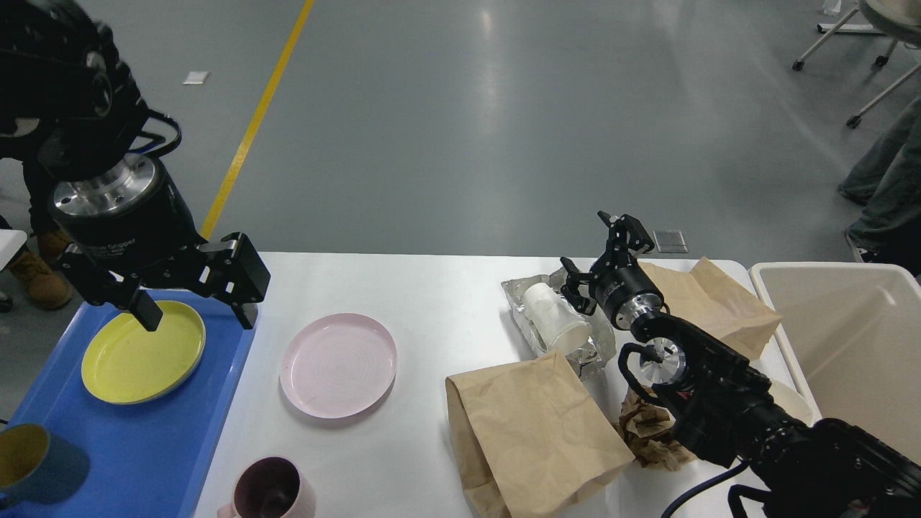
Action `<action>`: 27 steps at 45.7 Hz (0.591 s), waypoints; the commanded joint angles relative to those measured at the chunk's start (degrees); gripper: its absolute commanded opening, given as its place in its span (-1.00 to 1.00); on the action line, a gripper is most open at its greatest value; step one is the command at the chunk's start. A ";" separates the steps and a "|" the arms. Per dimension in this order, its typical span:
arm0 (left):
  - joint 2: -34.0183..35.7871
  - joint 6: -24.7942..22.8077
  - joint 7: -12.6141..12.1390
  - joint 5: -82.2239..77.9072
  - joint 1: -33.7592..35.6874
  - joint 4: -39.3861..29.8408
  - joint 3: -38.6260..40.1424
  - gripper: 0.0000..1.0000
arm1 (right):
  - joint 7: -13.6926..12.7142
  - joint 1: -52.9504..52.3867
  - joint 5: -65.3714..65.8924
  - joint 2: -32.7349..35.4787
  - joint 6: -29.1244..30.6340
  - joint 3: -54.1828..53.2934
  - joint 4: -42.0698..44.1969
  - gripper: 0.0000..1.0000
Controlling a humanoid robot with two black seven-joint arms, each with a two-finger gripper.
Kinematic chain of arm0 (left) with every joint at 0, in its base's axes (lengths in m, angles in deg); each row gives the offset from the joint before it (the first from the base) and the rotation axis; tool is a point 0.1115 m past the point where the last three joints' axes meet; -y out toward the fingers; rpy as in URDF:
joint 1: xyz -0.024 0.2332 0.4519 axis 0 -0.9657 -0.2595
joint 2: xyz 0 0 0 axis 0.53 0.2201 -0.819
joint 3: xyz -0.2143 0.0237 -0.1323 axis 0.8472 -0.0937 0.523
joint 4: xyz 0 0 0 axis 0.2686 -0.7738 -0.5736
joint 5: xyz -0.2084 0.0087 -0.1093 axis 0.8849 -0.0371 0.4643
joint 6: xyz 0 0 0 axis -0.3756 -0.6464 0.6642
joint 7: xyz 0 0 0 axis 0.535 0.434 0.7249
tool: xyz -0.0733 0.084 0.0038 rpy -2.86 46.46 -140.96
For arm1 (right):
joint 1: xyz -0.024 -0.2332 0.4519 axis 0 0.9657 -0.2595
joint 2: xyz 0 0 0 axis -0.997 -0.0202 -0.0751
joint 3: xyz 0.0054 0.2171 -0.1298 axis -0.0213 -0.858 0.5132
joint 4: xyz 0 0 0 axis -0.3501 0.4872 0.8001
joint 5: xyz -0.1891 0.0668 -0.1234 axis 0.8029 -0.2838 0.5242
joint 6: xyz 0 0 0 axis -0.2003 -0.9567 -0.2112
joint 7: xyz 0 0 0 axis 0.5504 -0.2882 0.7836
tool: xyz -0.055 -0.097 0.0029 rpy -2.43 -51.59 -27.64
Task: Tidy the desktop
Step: 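Lower the left gripper past the yellow plate toward the pink mug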
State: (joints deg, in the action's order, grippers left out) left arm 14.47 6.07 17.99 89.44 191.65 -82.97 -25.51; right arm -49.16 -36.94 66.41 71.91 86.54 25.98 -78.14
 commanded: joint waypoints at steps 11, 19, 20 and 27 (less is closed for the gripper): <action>1.48 13.52 -9.76 0.04 -13.58 -0.65 7.10 0.92 | 0.00 0.00 0.00 0.00 0.00 0.00 0.00 1.00; 1.48 17.74 -15.91 0.22 -19.12 -0.82 14.22 0.91 | 0.00 0.00 0.00 0.00 0.00 0.00 0.00 1.00; 1.48 18.44 -16.52 0.30 -20.09 -0.82 15.27 0.91 | 0.00 0.00 0.00 0.00 0.00 0.00 0.00 1.00; 0.78 20.38 -21.01 0.39 -24.57 -1.44 21.34 0.91 | 0.00 0.00 0.00 0.00 0.00 0.00 0.00 1.00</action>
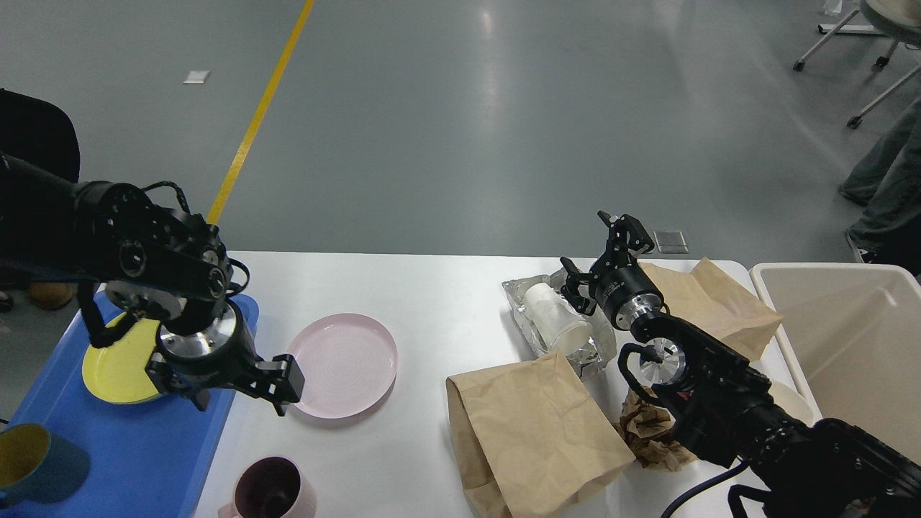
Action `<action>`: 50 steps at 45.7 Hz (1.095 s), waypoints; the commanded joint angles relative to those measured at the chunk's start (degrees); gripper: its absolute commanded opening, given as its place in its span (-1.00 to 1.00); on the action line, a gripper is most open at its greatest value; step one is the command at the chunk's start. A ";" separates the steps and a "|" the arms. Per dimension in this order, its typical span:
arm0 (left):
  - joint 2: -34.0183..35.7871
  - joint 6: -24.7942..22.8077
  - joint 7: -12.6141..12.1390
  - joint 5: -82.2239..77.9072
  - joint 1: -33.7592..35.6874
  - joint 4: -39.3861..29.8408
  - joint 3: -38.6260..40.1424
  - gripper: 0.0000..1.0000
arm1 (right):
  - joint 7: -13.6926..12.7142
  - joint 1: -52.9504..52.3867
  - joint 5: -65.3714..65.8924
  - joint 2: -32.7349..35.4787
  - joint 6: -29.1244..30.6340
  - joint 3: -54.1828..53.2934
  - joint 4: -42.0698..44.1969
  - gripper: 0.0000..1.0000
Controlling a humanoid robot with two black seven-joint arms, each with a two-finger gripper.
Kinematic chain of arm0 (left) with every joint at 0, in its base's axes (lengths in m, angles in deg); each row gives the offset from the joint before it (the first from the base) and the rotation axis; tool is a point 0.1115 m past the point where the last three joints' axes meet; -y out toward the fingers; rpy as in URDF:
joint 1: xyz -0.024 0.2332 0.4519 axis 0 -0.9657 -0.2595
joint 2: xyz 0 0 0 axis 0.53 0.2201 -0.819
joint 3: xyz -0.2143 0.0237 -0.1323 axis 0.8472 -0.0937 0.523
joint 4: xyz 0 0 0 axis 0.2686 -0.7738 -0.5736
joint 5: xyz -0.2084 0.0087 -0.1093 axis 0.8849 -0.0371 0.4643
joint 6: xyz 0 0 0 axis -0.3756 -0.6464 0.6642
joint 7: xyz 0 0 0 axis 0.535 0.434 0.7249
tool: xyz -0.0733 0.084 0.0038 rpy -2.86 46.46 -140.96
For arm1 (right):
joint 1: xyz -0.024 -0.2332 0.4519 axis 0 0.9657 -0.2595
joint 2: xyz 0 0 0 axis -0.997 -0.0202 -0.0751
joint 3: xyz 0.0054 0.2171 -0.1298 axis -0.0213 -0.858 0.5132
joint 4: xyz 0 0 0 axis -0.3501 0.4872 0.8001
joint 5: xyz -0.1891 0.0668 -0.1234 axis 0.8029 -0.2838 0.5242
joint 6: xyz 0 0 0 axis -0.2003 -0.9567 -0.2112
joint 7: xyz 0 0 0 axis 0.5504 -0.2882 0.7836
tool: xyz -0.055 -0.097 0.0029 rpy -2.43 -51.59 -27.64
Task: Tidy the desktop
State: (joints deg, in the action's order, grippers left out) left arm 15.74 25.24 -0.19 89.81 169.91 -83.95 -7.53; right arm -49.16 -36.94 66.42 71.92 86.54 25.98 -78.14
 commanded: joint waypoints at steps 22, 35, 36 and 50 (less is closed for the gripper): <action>2.41 -1.42 -4.77 -12.37 -6.98 -0.37 6.18 0.92 | 0.00 0.00 0.00 0.00 0.00 0.00 0.00 1.00; 2.32 -2.13 -4.94 -13.78 -9.78 -0.10 6.09 0.92 | 0.00 0.00 0.00 0.00 0.00 0.00 0.00 1.00; 2.32 -1.96 -4.94 -13.87 -10.31 -0.02 6.01 0.92 | 0.00 0.00 0.00 0.00 0.00 0.00 0.00 1.00; 2.32 -1.87 -5.73 -14.05 -15.94 5.34 6.01 0.92 | 0.00 0.00 0.00 0.00 0.00 0.00 0.00 1.00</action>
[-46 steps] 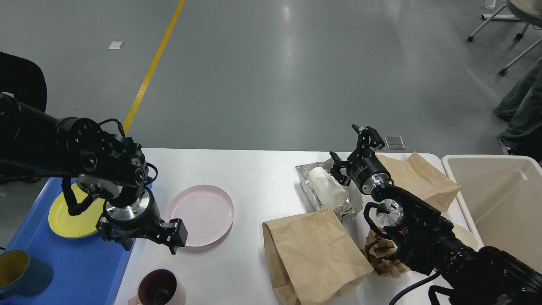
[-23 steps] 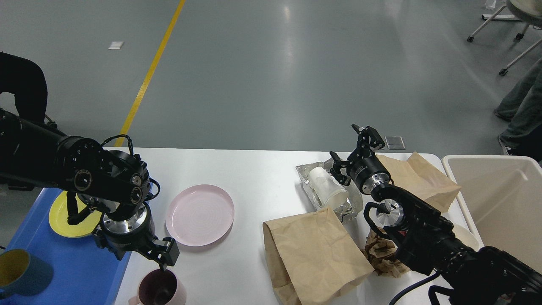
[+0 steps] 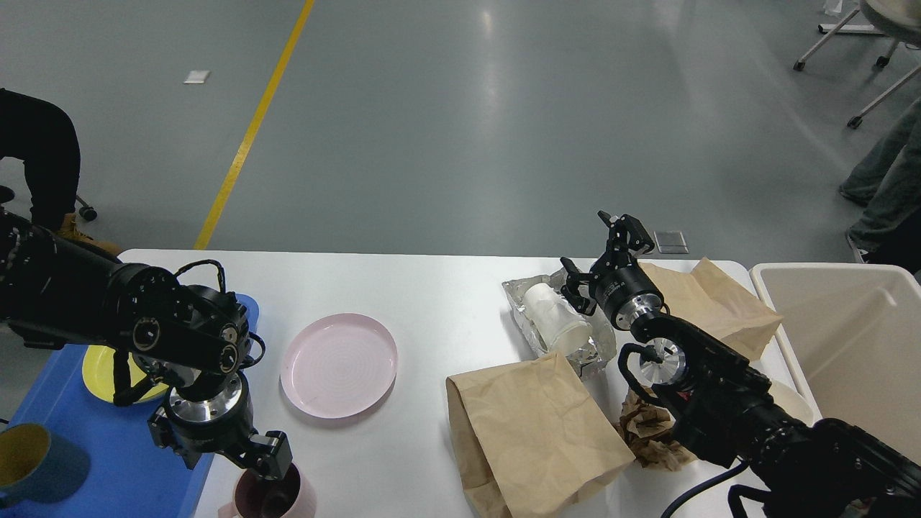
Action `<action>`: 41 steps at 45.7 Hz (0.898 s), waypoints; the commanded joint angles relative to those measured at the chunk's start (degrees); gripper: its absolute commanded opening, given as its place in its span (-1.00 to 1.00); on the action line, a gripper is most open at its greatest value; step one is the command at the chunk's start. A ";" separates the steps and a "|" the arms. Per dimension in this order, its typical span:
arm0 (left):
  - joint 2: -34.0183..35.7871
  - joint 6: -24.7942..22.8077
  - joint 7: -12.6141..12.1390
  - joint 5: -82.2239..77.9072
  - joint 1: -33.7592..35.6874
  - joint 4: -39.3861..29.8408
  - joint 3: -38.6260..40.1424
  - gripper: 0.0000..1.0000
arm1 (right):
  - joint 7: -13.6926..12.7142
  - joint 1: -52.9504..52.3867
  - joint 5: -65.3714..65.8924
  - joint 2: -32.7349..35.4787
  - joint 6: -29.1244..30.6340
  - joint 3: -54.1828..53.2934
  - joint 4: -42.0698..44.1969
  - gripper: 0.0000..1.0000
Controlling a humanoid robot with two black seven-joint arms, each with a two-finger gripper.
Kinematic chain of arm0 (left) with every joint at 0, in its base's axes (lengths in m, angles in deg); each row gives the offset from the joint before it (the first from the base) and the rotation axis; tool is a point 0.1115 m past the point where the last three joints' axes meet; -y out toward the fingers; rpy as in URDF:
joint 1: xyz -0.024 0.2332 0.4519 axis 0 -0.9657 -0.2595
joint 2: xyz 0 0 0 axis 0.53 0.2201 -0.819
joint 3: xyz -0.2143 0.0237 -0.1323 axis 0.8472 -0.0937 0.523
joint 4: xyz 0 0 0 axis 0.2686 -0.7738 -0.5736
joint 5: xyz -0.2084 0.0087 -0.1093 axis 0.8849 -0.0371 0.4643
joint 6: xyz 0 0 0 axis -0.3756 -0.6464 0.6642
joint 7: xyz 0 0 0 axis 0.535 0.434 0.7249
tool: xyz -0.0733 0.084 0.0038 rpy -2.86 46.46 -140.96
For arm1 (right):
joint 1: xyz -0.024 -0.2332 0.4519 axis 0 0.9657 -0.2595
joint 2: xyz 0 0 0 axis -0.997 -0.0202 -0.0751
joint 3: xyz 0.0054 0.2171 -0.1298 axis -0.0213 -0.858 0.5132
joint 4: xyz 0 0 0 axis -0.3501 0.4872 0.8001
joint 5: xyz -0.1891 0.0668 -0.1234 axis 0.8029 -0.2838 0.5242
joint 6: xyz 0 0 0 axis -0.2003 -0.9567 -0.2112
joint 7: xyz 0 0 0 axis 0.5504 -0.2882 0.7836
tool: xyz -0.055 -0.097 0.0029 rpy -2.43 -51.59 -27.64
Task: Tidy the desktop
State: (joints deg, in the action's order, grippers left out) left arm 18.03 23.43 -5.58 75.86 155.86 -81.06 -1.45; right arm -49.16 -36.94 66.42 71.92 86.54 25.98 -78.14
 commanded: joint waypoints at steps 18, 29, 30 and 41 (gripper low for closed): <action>-0.76 0.64 -0.43 -0.10 -4.88 5.61 0.10 0.91 | 0.00 0.00 0.00 0.00 0.00 0.00 0.00 1.00; -3.04 1.35 -0.43 -0.10 -7.07 7.98 0.19 0.91 | 0.00 0.00 0.00 0.00 0.00 0.00 0.00 1.00; -3.39 1.35 -0.51 -0.10 -7.42 8.33 0.19 0.91 | 0.00 0.00 0.00 0.00 0.00 0.00 0.00 1.00; -5.42 1.52 -0.52 -0.10 -9.10 10.01 0.28 0.91 | 0.00 0.00 0.00 0.00 0.00 0.00 0.00 1.00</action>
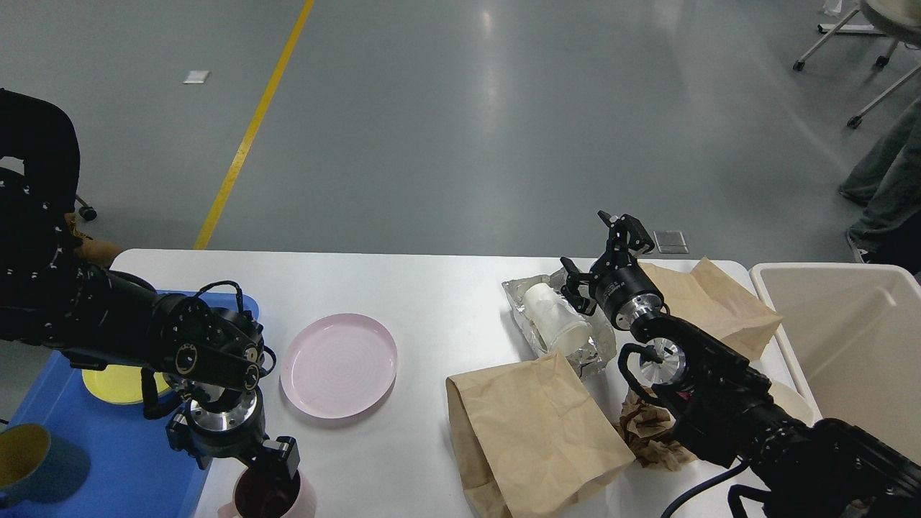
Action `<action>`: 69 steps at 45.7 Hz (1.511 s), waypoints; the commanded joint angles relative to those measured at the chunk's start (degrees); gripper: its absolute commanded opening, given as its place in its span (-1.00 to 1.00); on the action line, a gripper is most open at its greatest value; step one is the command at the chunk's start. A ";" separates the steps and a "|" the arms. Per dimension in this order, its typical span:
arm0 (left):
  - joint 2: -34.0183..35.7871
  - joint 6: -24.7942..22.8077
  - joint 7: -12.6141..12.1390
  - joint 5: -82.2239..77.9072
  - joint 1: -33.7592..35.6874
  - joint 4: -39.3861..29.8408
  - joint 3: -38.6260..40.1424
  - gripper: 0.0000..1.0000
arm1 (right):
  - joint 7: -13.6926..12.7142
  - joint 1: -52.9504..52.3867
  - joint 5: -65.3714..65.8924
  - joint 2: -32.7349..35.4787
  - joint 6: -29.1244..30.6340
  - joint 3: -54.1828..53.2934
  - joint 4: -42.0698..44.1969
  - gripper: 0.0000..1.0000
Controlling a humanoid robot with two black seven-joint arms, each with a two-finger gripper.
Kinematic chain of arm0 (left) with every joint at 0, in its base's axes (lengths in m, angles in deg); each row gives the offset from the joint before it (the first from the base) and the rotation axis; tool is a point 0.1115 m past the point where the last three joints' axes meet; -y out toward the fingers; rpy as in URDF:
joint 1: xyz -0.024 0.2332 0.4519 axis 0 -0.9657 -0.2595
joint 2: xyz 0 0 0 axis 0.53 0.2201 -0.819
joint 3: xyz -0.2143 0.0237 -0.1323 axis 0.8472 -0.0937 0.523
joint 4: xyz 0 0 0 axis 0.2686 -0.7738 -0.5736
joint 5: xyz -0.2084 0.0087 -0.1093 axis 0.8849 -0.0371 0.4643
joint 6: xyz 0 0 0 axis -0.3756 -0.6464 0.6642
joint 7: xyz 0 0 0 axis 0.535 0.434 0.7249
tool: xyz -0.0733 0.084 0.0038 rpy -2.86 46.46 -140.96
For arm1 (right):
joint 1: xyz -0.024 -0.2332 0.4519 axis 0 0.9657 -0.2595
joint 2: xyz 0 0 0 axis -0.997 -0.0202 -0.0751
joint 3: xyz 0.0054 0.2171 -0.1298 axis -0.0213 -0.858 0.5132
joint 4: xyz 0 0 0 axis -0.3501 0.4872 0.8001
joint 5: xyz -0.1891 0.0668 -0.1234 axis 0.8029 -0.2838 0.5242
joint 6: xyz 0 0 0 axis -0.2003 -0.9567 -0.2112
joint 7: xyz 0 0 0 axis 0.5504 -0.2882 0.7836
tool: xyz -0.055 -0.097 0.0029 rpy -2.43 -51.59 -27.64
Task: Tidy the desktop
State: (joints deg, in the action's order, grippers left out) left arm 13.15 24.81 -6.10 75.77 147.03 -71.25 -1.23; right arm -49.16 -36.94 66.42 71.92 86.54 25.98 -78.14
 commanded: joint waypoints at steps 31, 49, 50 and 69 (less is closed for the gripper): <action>-2.29 -0.20 -4.65 0.09 -2.55 0.11 0.85 0.14 | 0.00 0.00 0.00 0.00 0.00 0.00 0.00 1.00; -1.68 -1.34 -12.21 0.44 -5.27 0.20 3.57 -0.62 | 0.00 0.00 0.00 0.00 0.00 0.00 0.00 1.00; -1.68 -1.34 -12.30 0.44 -5.45 0.29 3.84 -0.62 | 0.00 0.00 0.00 0.00 0.00 0.00 0.00 1.00; -0.98 -0.64 -11.68 0.70 -5.63 2.13 5.34 0.70 | 0.00 0.00 0.00 0.00 0.00 0.00 0.00 1.00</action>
State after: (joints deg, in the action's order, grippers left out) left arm 12.14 24.32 -17.83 76.39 141.38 -69.78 3.98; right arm -49.16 -36.95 66.40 71.89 86.54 25.98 -78.16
